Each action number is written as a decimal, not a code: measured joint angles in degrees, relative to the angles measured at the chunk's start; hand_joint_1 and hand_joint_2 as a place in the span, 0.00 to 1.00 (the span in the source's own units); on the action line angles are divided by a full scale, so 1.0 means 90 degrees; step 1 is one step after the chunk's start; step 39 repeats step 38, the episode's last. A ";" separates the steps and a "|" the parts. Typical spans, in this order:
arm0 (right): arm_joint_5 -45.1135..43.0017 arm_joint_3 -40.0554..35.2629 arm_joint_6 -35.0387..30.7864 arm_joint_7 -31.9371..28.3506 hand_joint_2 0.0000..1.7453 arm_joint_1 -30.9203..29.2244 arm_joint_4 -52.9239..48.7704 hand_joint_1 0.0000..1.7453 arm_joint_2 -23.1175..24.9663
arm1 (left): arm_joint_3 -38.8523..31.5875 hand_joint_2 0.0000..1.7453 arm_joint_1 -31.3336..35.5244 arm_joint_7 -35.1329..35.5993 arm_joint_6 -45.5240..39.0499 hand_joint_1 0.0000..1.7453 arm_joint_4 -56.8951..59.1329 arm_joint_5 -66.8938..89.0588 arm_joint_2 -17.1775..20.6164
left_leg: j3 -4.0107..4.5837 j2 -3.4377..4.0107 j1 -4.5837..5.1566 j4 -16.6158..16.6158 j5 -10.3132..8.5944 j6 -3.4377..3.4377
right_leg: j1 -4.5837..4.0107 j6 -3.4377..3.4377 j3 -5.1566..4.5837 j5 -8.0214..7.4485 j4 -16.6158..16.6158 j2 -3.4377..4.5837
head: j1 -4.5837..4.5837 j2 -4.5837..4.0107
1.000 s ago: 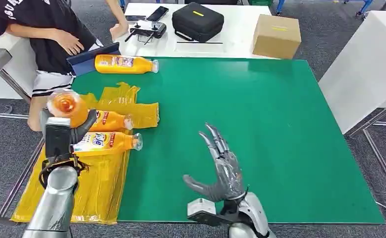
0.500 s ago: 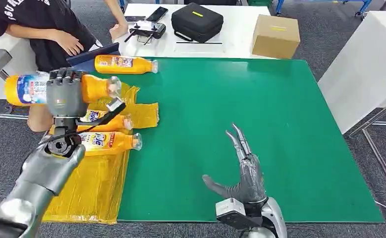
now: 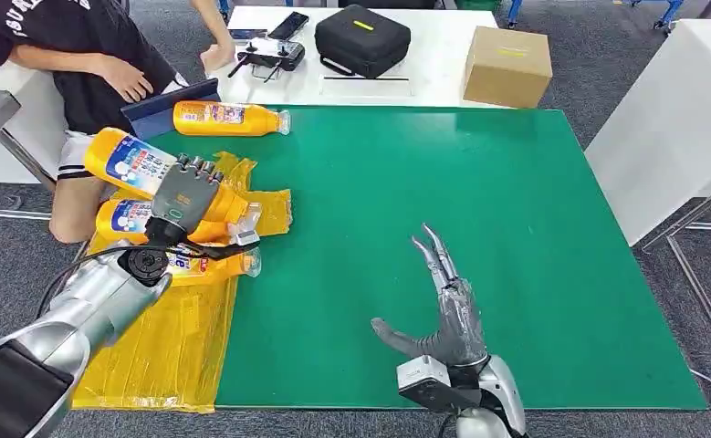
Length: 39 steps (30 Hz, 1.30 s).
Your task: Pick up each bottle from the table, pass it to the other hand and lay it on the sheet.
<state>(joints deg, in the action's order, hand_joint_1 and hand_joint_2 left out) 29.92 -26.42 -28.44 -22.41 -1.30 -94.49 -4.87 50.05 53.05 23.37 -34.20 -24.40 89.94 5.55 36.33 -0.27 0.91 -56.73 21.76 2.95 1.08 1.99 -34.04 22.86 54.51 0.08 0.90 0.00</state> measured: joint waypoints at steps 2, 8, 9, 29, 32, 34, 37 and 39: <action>0.0000 -0.0007 0.0000 -0.0002 1.00 0.0000 0.0015 0.00 -0.0002 | 0.0061 1.00 0.0035 0.0000 0.0002 1.00 0.0092 0.0000 -0.0017 | 0.0000 0.0000 0.0000 0.0000 0.0000 0.0000 | -0.0001 0.0000 0.0000 0.0000 0.0000 0.0000 | 0.0000 0.0000; 0.0000 -0.0012 -0.0002 -0.0005 1.00 -0.0002 0.0044 0.00 -0.0010 | 0.0139 1.00 0.0081 -0.0012 0.0051 1.00 0.0256 -0.0005 -0.0046 | 0.0000 0.0000 0.0000 0.0000 0.0000 0.0000 | 0.0000 0.0000 0.0001 0.0000 0.0001 0.0000 | 0.0000 0.0000; -0.0007 -0.0012 -0.0007 -0.0005 1.00 -0.0002 0.0044 0.00 -0.0010 | 0.0141 1.00 0.0096 -0.0051 0.0141 1.00 0.0285 -0.0027 -0.0054 | 0.0000 -0.0001 0.0000 0.0000 0.0000 0.0000 | 0.0000 0.0000 0.0001 0.0000 0.0001 0.0000 | 0.0002 0.0000; 0.0029 -0.0056 0.0029 0.0102 1.00 -0.0123 0.0243 0.00 0.0070 | -0.1129 1.00 0.0124 -0.0364 0.0211 0.00 0.0770 -0.0811 -0.0122 | 0.0000 -0.0002 -0.0001 0.0001 0.0000 0.0000 | -0.0001 -0.0001 0.0003 0.0000 0.0001 0.0000 | 0.0000 0.0000; 0.0029 -0.0058 0.0075 0.0102 1.00 -0.0166 0.0289 0.00 0.0095 | -0.1294 1.00 0.0112 -0.0413 0.0170 0.00 0.0782 -0.0860 -0.0131 | 0.0000 -0.0003 -0.0001 0.0000 0.0000 0.0000 | -0.0001 0.0000 0.0003 0.0000 0.0001 -0.0001 | 0.0000 0.0000; 0.0029 -0.0063 0.0078 0.0102 1.00 -0.0183 0.0311 0.00 0.0112 | -0.1445 1.00 0.0087 -0.0525 0.0119 0.00 0.0792 -0.1035 -0.0158 | 0.0000 -0.0003 0.0000 0.0000 -0.0001 0.0000 | -0.0001 0.0000 0.0003 0.0000 0.0001 -0.0001 | 0.0000 0.0000; 0.0029 -0.0063 0.0080 0.0124 1.00 -0.0182 0.0316 0.00 0.0119 | -0.1732 1.00 0.0030 -0.0721 0.0032 0.00 0.0792 -0.1207 -0.0207 | 0.0000 -0.0004 0.0000 0.0000 0.0000 0.0000 | 0.0000 0.0000 0.0003 0.0000 0.0001 -0.0002 | 0.0000 0.0000; 0.0029 -0.0063 0.0082 0.0126 1.00 -0.0181 0.0316 0.00 0.0126 | -0.1823 1.00 0.0011 -0.0772 -0.0012 0.00 0.0792 -0.1207 -0.0238 | 0.0000 -0.0004 0.0000 0.0000 0.0000 0.0000 | 0.0000 0.0000 0.0003 0.0000 0.0001 -0.0001 | 0.0000 0.0000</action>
